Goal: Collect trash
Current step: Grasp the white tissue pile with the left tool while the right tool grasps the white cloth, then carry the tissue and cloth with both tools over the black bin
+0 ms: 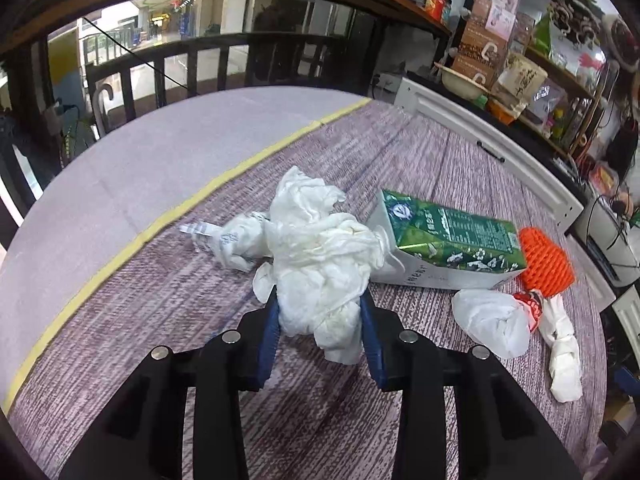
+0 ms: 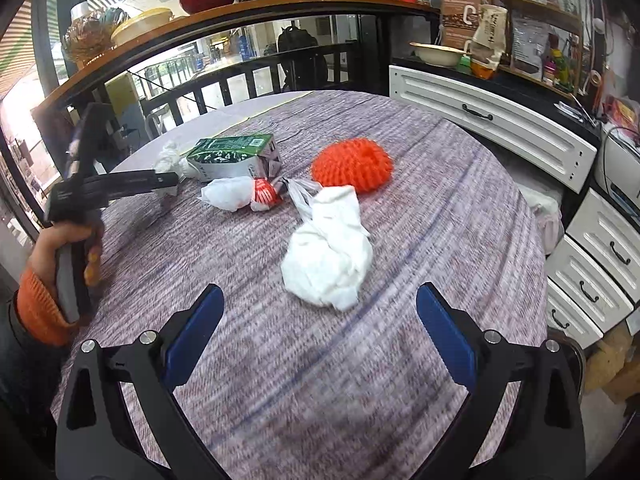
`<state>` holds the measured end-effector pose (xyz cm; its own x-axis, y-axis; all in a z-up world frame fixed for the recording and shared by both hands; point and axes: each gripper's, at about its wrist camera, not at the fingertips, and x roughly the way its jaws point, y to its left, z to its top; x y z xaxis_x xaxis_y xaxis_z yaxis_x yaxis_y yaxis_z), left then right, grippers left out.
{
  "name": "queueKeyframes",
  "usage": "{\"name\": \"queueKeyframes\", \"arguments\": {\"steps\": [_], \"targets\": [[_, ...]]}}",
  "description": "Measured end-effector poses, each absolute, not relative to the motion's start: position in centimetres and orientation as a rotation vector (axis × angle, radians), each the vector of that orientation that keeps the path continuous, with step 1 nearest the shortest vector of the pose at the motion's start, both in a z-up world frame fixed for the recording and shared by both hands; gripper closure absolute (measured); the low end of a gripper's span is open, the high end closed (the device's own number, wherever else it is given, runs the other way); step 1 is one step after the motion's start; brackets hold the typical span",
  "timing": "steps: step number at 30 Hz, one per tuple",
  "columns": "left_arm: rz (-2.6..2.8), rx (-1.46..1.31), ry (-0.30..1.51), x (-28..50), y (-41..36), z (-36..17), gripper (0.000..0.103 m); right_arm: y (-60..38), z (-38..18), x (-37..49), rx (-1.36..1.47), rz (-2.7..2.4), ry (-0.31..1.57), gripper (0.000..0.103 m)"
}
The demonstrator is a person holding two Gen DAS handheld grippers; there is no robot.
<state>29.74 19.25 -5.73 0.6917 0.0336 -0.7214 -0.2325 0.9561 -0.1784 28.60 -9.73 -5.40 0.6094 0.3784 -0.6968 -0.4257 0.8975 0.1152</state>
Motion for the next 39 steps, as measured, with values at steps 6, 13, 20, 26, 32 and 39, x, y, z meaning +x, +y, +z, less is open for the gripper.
{"name": "queueKeyframes", "arguments": {"steps": [6, 13, 20, 26, 32, 39], "targets": [[0.176, -0.282, 0.707, 28.4, 19.6, -4.3, 0.067, -7.2, -6.8, 32.5, -0.112, 0.434, 0.858, 0.012], [0.146, -0.261, 0.656, 28.0, 18.5, -3.5, 0.067, -7.2, -8.9, 35.8, -0.067, 0.393, 0.951, 0.027], [0.145, -0.282, 0.663, 28.4, 19.0, -3.9, 0.067, -6.9, -8.9, 34.6, -0.135, 0.383, 0.905, 0.08], [0.15, -0.277, 0.641, 28.1, 19.1, -3.8, 0.067, -8.3, -8.1, 32.4, -0.113, 0.398, 0.864, 0.088], [0.147, -0.258, 0.622, 28.0, 18.7, -3.7, 0.067, -10.8, -6.8, 29.7, -0.061, 0.402, 0.821, 0.089], [0.12, -0.25, 0.625, 27.7, 17.3, -3.1, 0.067, -14.0, -5.3, 26.5, -0.028, 0.39, 0.766, 0.089]]}}
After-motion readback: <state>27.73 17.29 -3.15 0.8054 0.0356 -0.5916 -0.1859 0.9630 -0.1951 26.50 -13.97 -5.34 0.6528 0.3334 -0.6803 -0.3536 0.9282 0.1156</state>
